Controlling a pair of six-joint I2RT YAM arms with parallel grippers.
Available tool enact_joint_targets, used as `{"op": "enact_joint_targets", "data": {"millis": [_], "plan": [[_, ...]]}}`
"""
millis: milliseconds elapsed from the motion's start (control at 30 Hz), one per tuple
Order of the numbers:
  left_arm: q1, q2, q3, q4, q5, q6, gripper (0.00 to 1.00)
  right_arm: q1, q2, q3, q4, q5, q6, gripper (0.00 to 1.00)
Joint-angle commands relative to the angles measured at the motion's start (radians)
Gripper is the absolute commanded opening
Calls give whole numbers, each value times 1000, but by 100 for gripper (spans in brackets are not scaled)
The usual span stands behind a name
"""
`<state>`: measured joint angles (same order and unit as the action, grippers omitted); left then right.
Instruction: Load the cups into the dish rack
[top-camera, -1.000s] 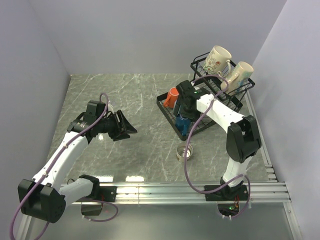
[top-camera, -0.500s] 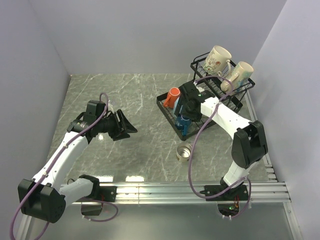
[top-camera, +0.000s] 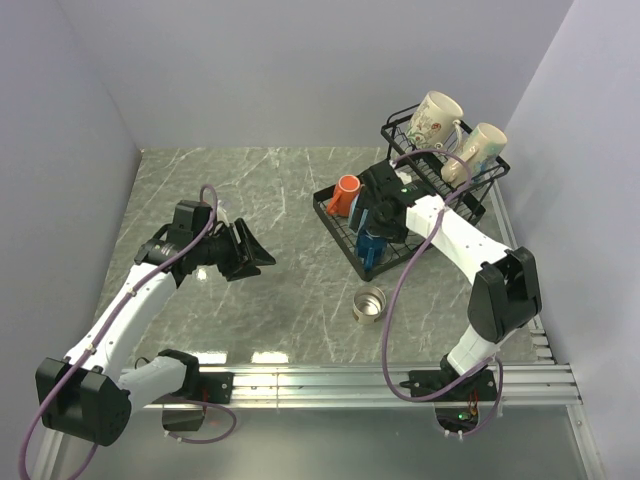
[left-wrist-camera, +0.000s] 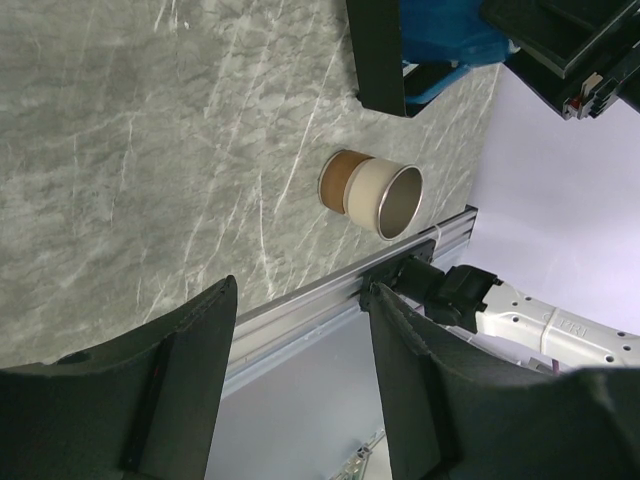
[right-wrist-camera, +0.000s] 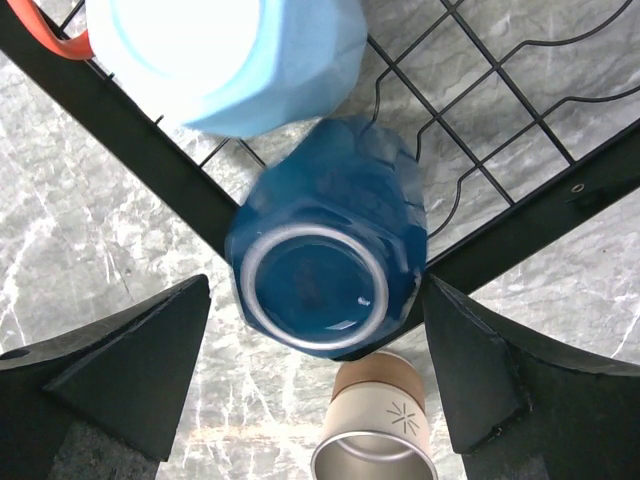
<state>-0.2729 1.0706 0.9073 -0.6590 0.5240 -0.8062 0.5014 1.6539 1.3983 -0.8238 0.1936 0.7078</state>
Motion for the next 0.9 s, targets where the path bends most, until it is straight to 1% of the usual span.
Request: {"op": "enact_joint_targets", "data": {"millis": [0, 200, 267, 367, 400, 467, 500, 633, 800, 867], "plan": [[-6, -14, 30, 19, -10, -1, 61, 6, -43, 5, -3, 9, -8, 94], [-12, -41, 19, 13, -16, 1, 61, 8, -58, 57, -37, 23, -18, 95], [-35, -37, 34, 10, -30, 7, 61, 8, -85, 76, -61, 26, -21, 95], [-118, 3, 80, 2, -94, 15, 62, 6, -135, 114, -106, 29, -21, 95], [-177, 18, 111, -5, -116, 13, 62, 6, -152, 128, -116, 26, -21, 95], [-239, 75, 139, -4, -177, 7, 61, 5, -210, 137, -149, 29, -22, 95], [-294, 93, 160, 10, -191, -5, 61, 8, -232, 145, -170, 29, -22, 95], [-405, 208, 185, 76, -223, -48, 61, 8, -376, 136, -228, 40, -25, 95], [-514, 347, 218, 151, -228, -74, 58, 5, -534, 45, -285, 47, -10, 95], [-538, 419, 240, 174, -229, -77, 57, 2, -607, -11, -308, 55, 2, 95]]}}
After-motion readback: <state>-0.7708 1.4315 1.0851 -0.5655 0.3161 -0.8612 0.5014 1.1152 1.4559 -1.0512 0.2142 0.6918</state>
